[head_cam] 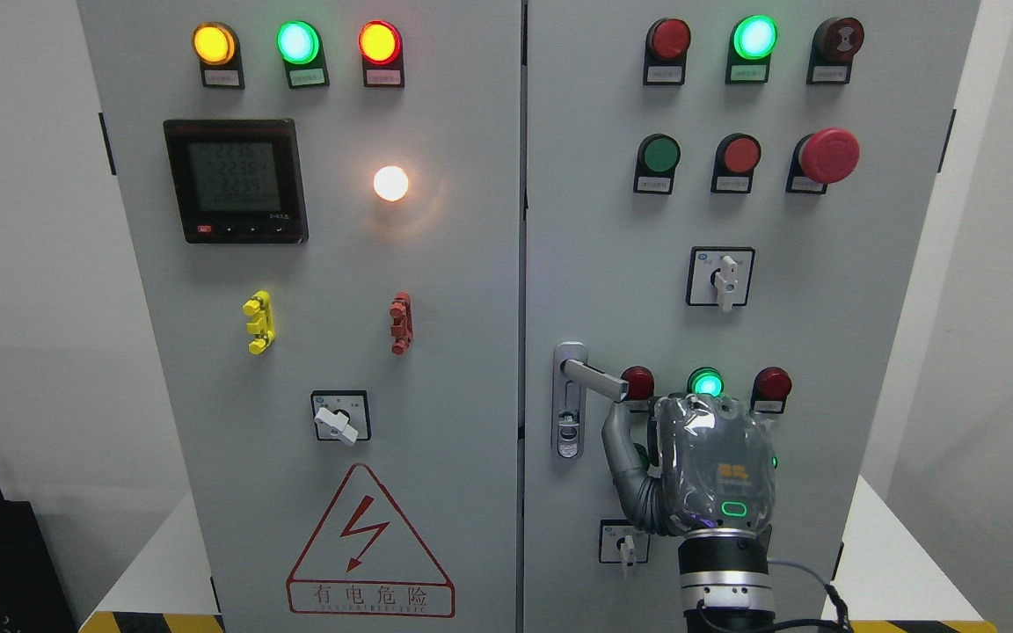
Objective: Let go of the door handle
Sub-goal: 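Release the handle and raise the right hand beside it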
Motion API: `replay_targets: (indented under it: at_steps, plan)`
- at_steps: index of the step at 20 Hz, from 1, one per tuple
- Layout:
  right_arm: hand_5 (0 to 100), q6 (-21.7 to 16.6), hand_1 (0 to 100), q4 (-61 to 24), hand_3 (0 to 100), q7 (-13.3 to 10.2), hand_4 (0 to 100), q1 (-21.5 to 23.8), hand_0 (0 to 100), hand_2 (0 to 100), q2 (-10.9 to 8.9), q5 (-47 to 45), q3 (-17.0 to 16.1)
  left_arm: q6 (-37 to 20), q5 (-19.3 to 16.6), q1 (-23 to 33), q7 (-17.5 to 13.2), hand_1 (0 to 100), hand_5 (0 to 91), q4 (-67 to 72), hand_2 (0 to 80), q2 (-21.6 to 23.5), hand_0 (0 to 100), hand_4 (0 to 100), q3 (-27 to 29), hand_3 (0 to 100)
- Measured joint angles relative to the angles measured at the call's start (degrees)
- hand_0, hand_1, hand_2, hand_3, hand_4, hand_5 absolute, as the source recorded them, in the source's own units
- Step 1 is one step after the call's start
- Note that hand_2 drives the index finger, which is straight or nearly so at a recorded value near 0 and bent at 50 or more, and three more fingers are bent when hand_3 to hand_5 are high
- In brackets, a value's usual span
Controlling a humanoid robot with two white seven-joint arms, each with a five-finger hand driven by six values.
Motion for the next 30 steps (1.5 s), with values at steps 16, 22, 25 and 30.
replay_targets:
  at_steps: [16,22,25,30]
  plan:
    - [96,-5.29,8,-5.45,95,-7.18,82,2.73,52,39,-7.41,-10.05,1.95,0.0,0.02,0.0,0.0,39,0.0,0.0,0.0,0.0,12,0,0.01,0]
    - [97,-5.75,15,-6.39,88,-6.79,82,0.72,50,26,-10.18,-13.58,2.34,0.0,0.01,0.0,0.0,39,0.0,0.0,0.0,0.0,12,0,0.0,0]
    - [97,-6.23,17,-6.66,89,-6.5,84,-0.56,49,26,-11.4,-16.14,2.76,0.0,0.0,0.0,0.0,39,0.0,0.0,0.0,0.0,12,0,-0.01,0]
    - [97,-8.28,20,-6.97,92,-6.3,85,-2.27,48,28,-14.19,-20.39,3.52,0.0,0.01,0.0,0.0,39,0.0,0.0,0.0,0.0,12,0,-0.01,0]
